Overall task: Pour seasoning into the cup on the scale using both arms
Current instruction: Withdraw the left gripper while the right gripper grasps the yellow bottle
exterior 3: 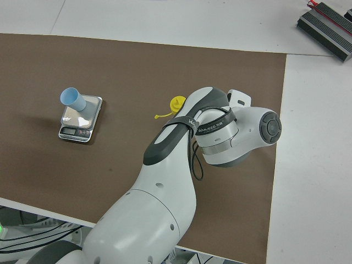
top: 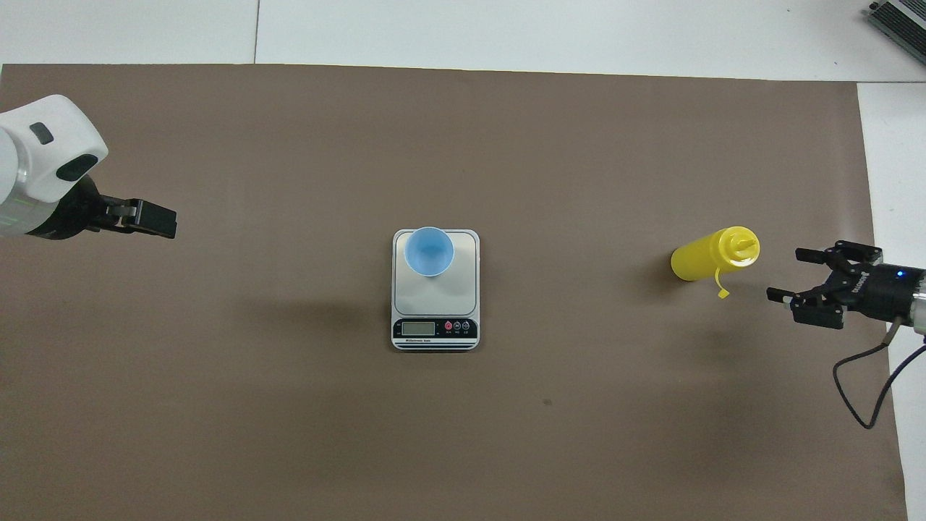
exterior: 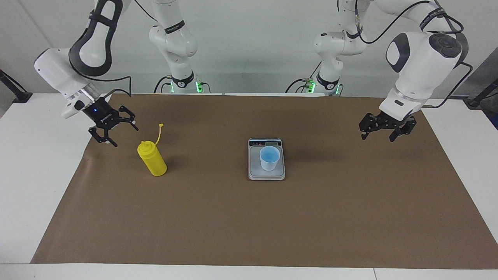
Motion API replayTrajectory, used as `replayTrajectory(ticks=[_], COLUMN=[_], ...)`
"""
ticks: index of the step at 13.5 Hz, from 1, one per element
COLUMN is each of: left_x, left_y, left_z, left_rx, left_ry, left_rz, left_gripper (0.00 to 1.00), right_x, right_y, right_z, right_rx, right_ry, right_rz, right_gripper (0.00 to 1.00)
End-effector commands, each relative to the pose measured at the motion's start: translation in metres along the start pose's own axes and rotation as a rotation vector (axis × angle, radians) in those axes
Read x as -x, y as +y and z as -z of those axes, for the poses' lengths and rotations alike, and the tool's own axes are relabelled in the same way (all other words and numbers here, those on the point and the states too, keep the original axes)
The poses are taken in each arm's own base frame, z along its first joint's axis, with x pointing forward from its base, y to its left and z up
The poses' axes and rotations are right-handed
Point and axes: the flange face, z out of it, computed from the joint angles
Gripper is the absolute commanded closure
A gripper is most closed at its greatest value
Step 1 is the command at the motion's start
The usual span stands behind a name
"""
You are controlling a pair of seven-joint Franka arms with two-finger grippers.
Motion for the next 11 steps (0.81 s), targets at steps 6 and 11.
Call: replayTrajectory(ticks=[6,11], left_x=[0.028,0.030], left_y=[-0.010,-0.010], left_z=[0.061,0.063], left_rx=[0.013,0.026], left_ry=[-0.011,-0.002], left_rz=[0.023,0.039], left_gripper=[0.00,0.00], right_x=[0.030,0.037], right_y=[-0.005,-0.005], right_z=[-0.050,-0.082], right_rx=[-0.023,-0.042], right_ry=[0.178,0.298], right_rz=[0.091,0.099], right_gripper=[0.00,0.00])
